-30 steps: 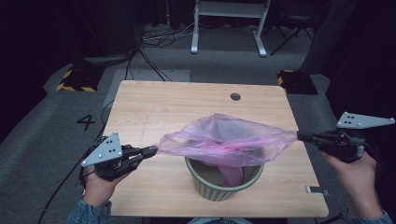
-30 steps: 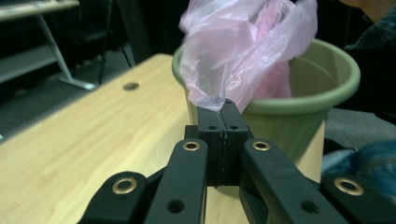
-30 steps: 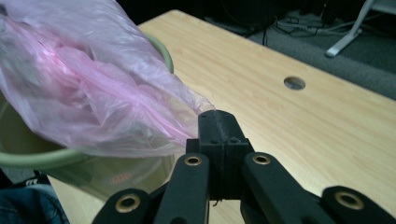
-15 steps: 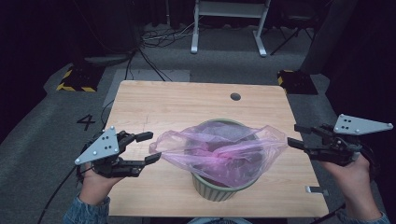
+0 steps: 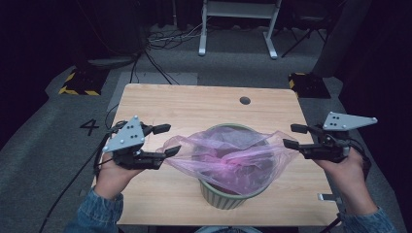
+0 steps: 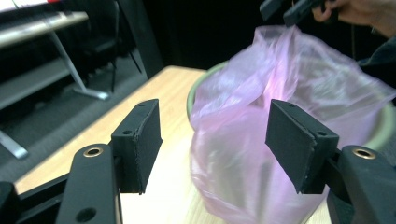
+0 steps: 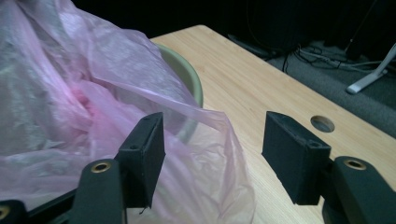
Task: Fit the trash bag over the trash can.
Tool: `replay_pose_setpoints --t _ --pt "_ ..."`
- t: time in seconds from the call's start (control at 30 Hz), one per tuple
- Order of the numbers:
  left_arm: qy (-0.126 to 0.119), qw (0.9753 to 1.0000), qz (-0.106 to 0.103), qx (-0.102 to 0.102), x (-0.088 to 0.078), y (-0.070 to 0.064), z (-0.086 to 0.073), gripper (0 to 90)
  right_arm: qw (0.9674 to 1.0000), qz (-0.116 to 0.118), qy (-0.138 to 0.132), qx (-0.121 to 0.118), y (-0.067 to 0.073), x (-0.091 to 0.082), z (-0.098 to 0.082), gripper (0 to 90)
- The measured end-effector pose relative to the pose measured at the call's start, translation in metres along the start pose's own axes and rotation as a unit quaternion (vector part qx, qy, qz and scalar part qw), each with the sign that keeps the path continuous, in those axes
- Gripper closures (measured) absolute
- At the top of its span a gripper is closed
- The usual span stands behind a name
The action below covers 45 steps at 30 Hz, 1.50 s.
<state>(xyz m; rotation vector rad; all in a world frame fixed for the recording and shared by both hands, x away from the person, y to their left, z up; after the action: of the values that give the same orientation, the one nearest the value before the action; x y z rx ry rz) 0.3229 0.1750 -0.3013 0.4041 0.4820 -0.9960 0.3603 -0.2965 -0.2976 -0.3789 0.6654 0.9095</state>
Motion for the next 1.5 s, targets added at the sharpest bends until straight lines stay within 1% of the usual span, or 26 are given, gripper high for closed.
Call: replay_pose_setpoints --t 0.07,0.13,0.17,0.2,0.23,0.27,0.3,0.37,0.4,0.5,0.6,0.7,0.8,0.87,0.97,1.07,1.2,1.27,1.33,1.4,1.5 --pt "0.014 0.9999 -0.005 -0.005 0.012 0.007 -0.003 35.7 1.0000 0.001 0.008 0.001 -0.004 0.007 0.001 41.7" --pt "0.020 0.9996 -0.012 -0.012 0.019 0.012 -0.005 35.6 0.9999 0.002 0.016 0.002 -0.008 0.014 0.001 44.9" --pt "0.022 0.9995 -0.015 -0.016 0.021 0.013 -0.006 36.4 0.9998 0.003 0.021 0.003 -0.010 0.017 0.001 49.9" --pt "0.024 0.9992 -0.025 -0.021 0.023 0.015 -0.008 39.0 0.9997 0.003 0.024 0.002 -0.011 0.018 0.001 56.0" --pt "0.025 0.9987 -0.037 -0.023 0.025 0.015 -0.009 44.3 0.9996 0.004 0.029 0.000 -0.011 0.020 0.000 62.9" --pt "0.027 0.9984 -0.045 -0.024 0.027 0.015 -0.010 52.9 0.9995 0.007 0.032 0.001 -0.012 0.021 0.000 70.8" --pt "0.030 0.9981 -0.048 -0.024 0.028 0.015 -0.011 60.2 0.9993 0.013 0.035 0.004 -0.012 0.022 0.000 77.8" --pt "0.035 0.9980 -0.050 -0.020 0.030 0.013 -0.012 75.0 0.9991 0.019 0.037 0.000 -0.010 0.023 0.001 88.8" --pt "0.034 0.9983 -0.044 -0.017 0.030 0.012 -0.012 80.1 0.9992 0.018 0.036 -0.003 -0.009 0.022 0.002 90.0" --pt "0.025 0.9993 -0.019 -0.018 0.028 0.013 -0.011 87.1 0.9995 0.010 0.029 0.002 -0.008 0.020 0.005 90.0" --pt "0.018 0.9994 0.005 -0.029 0.027 0.018 -0.011 89.0 0.9997 -0.002 0.023 0.013 -0.013 0.019 0.006 90.0" --pt "0.020 0.9989 0.013 -0.040 0.033 0.025 -0.013 89.1 0.9994 -0.001 0.024 0.026 -0.022 0.024 0.004 90.0" --pt "0.030 0.9981 0.028 -0.047 0.043 0.029 -0.015 89.2 0.9988 -0.003 0.032 0.035 -0.028 0.035 0.002 90.0" --pt "0.035 0.9975 0.030 -0.054 0.049 0.032 -0.017 89.4 0.9984 -0.004 0.039 0.042 -0.032 0.044 0.001 90.0" --pt "0.045 0.9964 0.031 -0.064 0.058 0.038 -0.021 89.4 0.9975 -0.002 0.045 0.054 -0.039 0.053 -0.001 90.0" --pt "0.059 0.9952 0.034 -0.070 0.067 0.042 -0.025 89.4 0.9964 0.001 0.053 0.066 -0.045 0.063 -0.004 90.0" --pt "0.081 0.9937 0.037 -0.068 0.078 0.043 -0.031 89.4 0.9947 0.005 0.069 0.077 -0.049 0.079 -0.008 90.0" --pt "0.088 0.9932 0.031 -0.070 0.082 0.042 -0.034 89.4 0.9939 0.009 0.077 0.079 -0.049 0.086 -0.010 90.0" --pt "0.101 0.9919 0.031 -0.071 0.086 0.042 -0.038 89.4 0.9928 0.013 0.088 0.080 -0.048 0.092 -0.013 90.0" --pt "0.111 0.9906 0.028 -0.075 0.090 0.042 -0.043 89.4 0.9911 0.010 0.105 0.081 -0.047 0.098 -0.017 90.0" --pt "0.109 0.9908 0.014 -0.079 0.090 0.039 -0.049 89.4 0.9896 0.021 0.113 0.086 -0.046 0.103 -0.025 90.0"
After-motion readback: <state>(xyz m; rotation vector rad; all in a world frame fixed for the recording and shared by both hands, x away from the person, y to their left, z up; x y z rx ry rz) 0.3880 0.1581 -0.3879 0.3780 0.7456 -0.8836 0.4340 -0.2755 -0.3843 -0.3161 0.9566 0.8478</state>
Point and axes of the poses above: each handheld gripper's, and its own axes: x roughly forward along the jaws, z roughly out of its top, y roughly to its left, the point moved 1 cm from there along x, roughly forward along the jaws, and after that the axes turned 13 degrees about y, right-handed, at the moved point
